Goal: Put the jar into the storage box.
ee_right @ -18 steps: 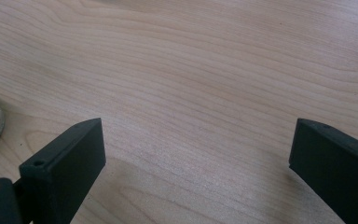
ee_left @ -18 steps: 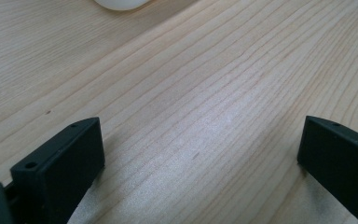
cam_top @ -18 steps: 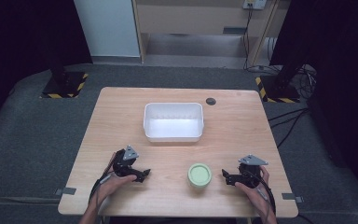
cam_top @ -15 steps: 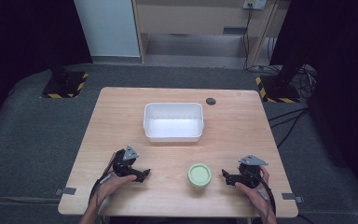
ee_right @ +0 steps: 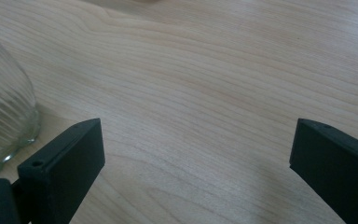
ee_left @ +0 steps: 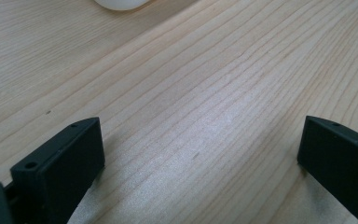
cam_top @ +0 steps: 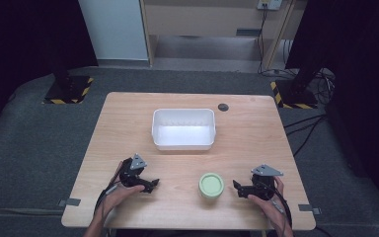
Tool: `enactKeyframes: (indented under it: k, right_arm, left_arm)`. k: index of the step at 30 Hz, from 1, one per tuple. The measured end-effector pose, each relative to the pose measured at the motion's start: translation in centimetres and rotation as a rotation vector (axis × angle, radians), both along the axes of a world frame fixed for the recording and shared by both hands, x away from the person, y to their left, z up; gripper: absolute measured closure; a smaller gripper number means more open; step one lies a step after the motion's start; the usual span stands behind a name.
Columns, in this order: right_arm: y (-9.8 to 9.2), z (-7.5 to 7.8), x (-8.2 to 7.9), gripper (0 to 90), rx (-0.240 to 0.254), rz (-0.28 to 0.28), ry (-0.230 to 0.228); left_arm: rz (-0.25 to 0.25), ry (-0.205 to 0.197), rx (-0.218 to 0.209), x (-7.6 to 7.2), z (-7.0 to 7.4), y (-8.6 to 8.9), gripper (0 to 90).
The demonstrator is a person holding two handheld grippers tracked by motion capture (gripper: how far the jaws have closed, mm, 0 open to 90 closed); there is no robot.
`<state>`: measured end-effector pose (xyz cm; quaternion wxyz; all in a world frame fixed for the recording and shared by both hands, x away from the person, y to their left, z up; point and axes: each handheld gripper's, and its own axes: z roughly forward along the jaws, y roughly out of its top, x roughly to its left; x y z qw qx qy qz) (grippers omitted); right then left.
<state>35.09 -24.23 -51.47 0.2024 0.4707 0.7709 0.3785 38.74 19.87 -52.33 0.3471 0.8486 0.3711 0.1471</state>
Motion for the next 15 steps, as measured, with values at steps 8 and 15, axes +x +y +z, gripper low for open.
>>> enactKeyframes:
  k: [8, 15]
  right_arm:
    - [0.7, 0.5, -0.6, 3.4, 0.006, 0.043, -0.008]
    - [1.3, 1.1, -1.5, 3.4, 0.013, 0.077, -0.007]
  left_arm:
    - [0.0, 0.0, 0.001, 0.0, 0.0, 0.0, 0.0]
    - [0.0, 0.0, 0.001, 0.0, 0.0, 0.0, 0.0]
